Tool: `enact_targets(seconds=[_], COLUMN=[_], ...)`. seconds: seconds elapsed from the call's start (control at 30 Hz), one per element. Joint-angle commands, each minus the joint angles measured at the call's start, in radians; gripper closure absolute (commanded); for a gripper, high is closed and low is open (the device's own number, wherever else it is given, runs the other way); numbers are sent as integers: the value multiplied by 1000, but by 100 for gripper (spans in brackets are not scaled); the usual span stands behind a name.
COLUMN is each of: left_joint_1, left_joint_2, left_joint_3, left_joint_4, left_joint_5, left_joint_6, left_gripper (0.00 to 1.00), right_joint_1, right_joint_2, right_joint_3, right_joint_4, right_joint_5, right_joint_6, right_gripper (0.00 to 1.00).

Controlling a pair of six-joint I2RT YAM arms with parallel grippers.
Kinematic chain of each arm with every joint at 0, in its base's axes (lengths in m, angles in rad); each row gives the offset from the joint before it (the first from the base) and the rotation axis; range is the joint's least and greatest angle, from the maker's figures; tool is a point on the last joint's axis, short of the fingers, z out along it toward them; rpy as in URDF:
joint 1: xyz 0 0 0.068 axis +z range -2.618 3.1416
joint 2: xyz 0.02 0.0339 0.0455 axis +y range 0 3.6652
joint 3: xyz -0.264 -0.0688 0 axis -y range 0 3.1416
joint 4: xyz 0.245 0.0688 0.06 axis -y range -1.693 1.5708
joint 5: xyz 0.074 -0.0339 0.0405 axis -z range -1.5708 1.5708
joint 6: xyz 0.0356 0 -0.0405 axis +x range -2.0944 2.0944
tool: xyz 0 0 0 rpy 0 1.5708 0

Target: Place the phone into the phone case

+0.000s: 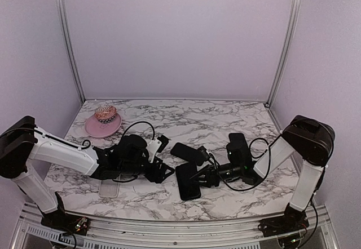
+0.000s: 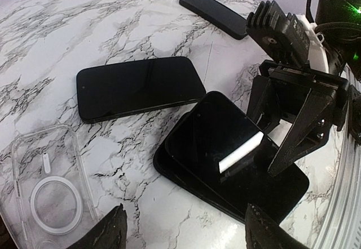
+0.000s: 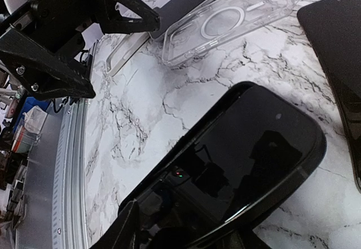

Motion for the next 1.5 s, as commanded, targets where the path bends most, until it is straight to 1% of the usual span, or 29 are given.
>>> enact_targets(seconds=[0.0,0.07,0.27,0.33,0.37,0.4,0.43,0.5,0.53,0.67,0.7,0.73,0.77,0.93,1.07,1.23,1.33,1.37,1.4,1.47], left_joint_1=[8,8,8,8,8,8,8,8,8,8,8,8,8,8,7,6,4,1,-2,-11], left_joint_2=[22,25,42,65,78,90,101,122,130,169,174,175,177,178,183,182,179,182,183,191], left_joint_3=[27,27,36,53,61,66,71,79,83,102,104,103,102,99,101,99,98,99,100,107], left_joint_4=[-43,-50,-73,-102,-114,-123,-129,-146,-154,-182,-181,-179,-176,-169,-167,-167,-165,-165,-165,-163], left_joint_5=[-12,-11,-59,-62,-61,-59,-58,-57,-57,-56,-53,-47,-43,-36,-22,-22,-22,-22,-22,3], left_joint_6=[29,33,48,55,55,55,56,57,58,71,74,76,77,83,93,101,103,103,103,105], left_gripper=[28,27,27,28,30,33,37,44,45,47,47,47,47,46,45,38,35,35,36,39], right_joint_1=[-5,-3,9,22,30,39,47,60,65,83,91,101,109,125,126,126,126,126,127,127], right_joint_2=[-31,-45,-58,-54,-56,-61,-68,-82,-90,-113,-115,-116,-115,-114,-147,-148,-154,-161,-171,-204], right_joint_3=[43,54,107,134,148,166,183,216,228,276,292,305,319,384,429,449,451,452,449,426], right_joint_4=[-146,-198,-362,-424,-475,-518,-556,-635,-668,-798,-824,-843,-880,-972,-1072,-1154,-1183,-1198,-1212,-1214], right_joint_5=[39,62,155,195,223,249,281,334,359,444,459,473,486,548,603,598,618,630,641,635], right_joint_6=[-85,-95,-155,-174,-181,-188,-190,-190,-184,-170,-170,-170,-169,-152,-112,-86,-76,-70,-62,-37], right_gripper=[54,50,46,36,32,31,27,24,24,22,11,2,1,1,1,1,1,3,9,25])
